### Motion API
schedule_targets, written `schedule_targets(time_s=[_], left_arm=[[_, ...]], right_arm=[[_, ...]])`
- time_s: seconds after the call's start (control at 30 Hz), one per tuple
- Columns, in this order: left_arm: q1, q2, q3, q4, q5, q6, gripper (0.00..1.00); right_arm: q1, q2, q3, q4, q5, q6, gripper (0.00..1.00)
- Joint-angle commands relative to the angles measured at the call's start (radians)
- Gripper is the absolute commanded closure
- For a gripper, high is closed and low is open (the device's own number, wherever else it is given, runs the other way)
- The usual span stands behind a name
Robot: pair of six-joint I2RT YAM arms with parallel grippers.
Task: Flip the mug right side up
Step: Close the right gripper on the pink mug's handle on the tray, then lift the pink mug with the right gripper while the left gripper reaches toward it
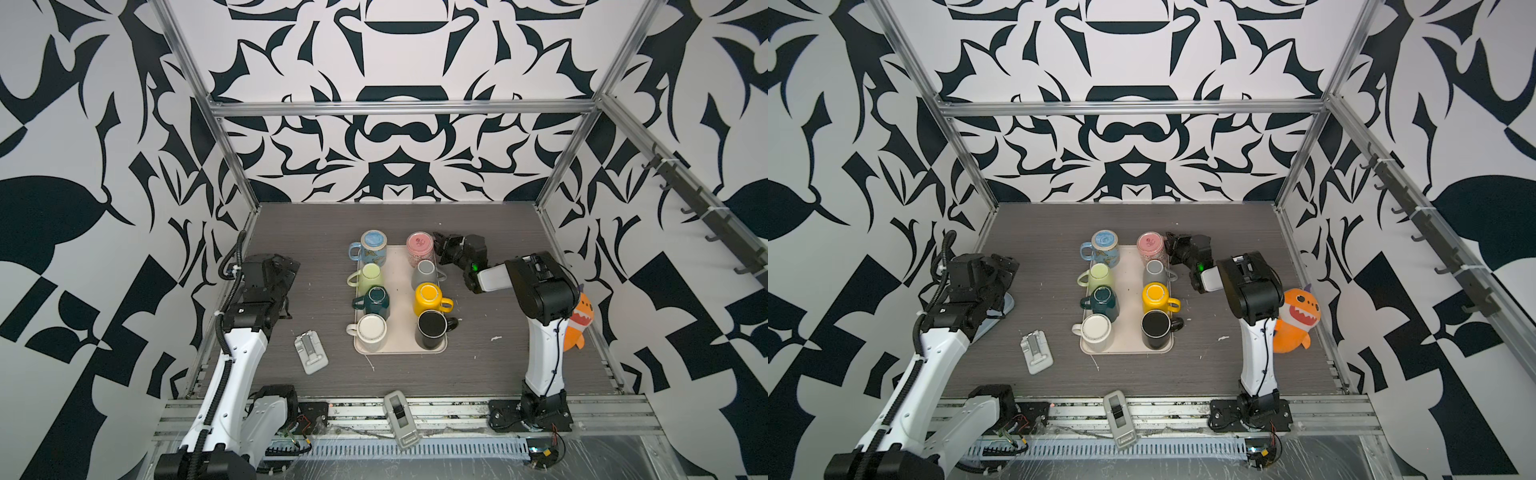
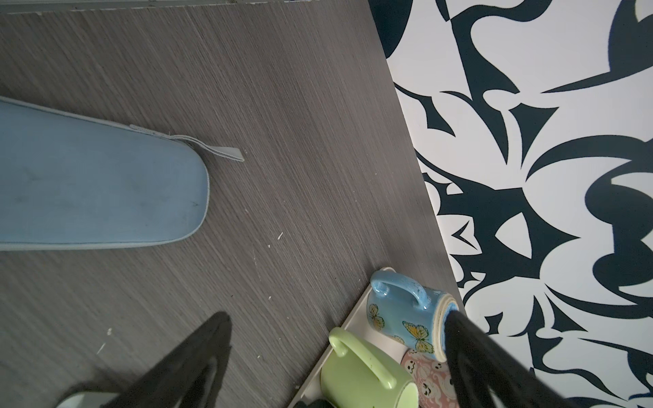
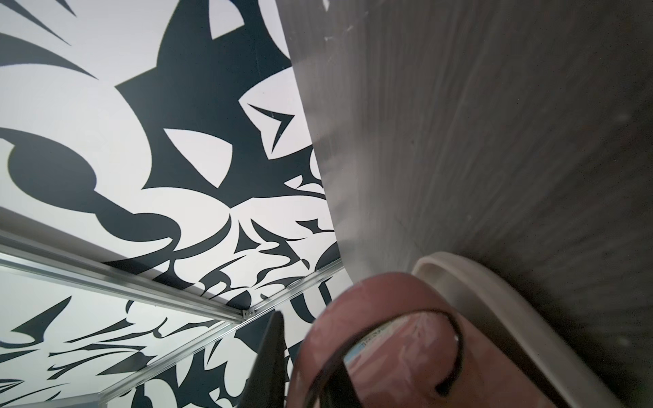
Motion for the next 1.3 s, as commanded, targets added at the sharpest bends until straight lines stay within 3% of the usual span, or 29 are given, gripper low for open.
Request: schedule_targets(time_s=[0.0,0.53,0.73,0.87,1.13,1.27], left_arm=[[-0.002,-0.012,-0.016,-0.033,-0.025,-0.011,0.03],[-0.002,-0.032,-0.018,-0.041,-0.031,-0.010,0.03],[-0.002,-0.038,-0.017,-0.045,-0.041,0.010,0.05],[-0.002,-0.041,-0.010,-0.028,-0.026,0.019,0.07],[-0.003,0.003,0.074,0.009,0.037,0.140,0.11],[-0.002,0.076,0.160,0.051,0.153,0.233,0.11]], right_arm=[[-0.004,0.024,0.039,0.058,0.033,-0.012,1.00],[0.006,-0.022,0.105,0.069,-0.004,-0.118,1.00],[0.006,-0.019,0.183,0.091,-0.062,-0.138,1.00],[0.008,-0.056,0.233,0.053,-0.116,-0.219,1.00],[0.038,-0.216,0.306,-0.211,-0.231,-0.583,1.00],[0.086,-0.324,0.355,-0.495,-0.210,-0.902,1.00]])
